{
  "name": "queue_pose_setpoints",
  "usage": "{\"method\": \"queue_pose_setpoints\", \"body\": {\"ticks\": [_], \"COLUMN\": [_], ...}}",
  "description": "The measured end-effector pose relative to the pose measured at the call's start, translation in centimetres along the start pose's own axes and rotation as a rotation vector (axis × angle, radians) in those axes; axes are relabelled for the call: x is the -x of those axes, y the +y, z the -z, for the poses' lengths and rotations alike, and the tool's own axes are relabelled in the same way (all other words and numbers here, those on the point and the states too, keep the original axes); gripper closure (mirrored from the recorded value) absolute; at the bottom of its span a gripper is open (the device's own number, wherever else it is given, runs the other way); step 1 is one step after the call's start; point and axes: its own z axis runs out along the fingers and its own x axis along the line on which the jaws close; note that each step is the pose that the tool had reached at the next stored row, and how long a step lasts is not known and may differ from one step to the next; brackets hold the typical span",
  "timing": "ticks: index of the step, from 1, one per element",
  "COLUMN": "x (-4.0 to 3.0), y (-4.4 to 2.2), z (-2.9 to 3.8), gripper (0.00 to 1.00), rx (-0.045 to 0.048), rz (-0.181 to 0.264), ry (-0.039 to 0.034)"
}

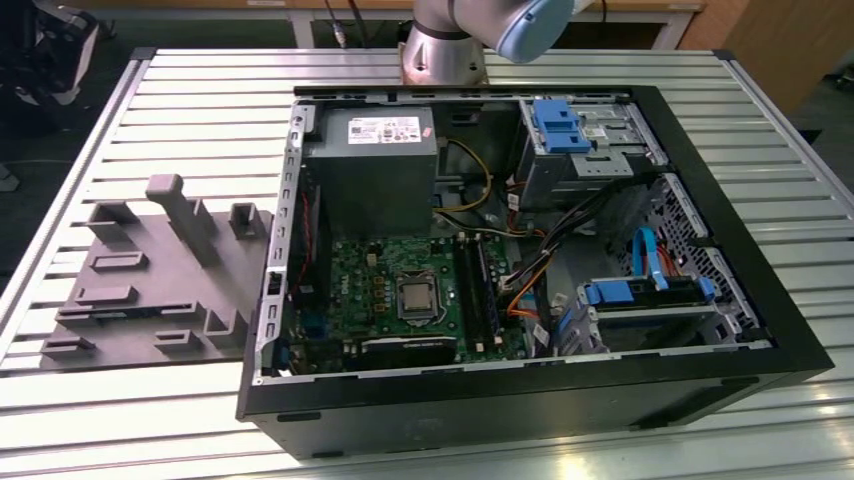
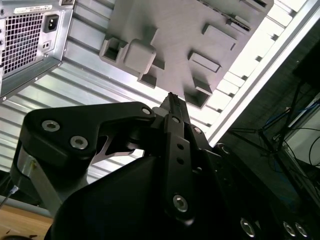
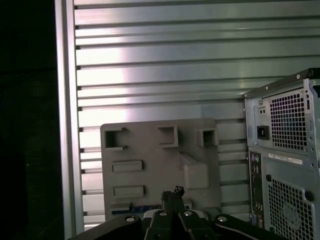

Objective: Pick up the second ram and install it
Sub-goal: 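Reach for the second ram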

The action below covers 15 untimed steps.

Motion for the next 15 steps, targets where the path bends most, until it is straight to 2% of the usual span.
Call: {"method": "queue_pose_setpoints", "body": {"ticks": [15], "x": [-0.65], "y": [-0.3], "z": [-0.01], "gripper": [0.89], "rx": [0.0], "rz": [0.0], "ry": [0.0]}}
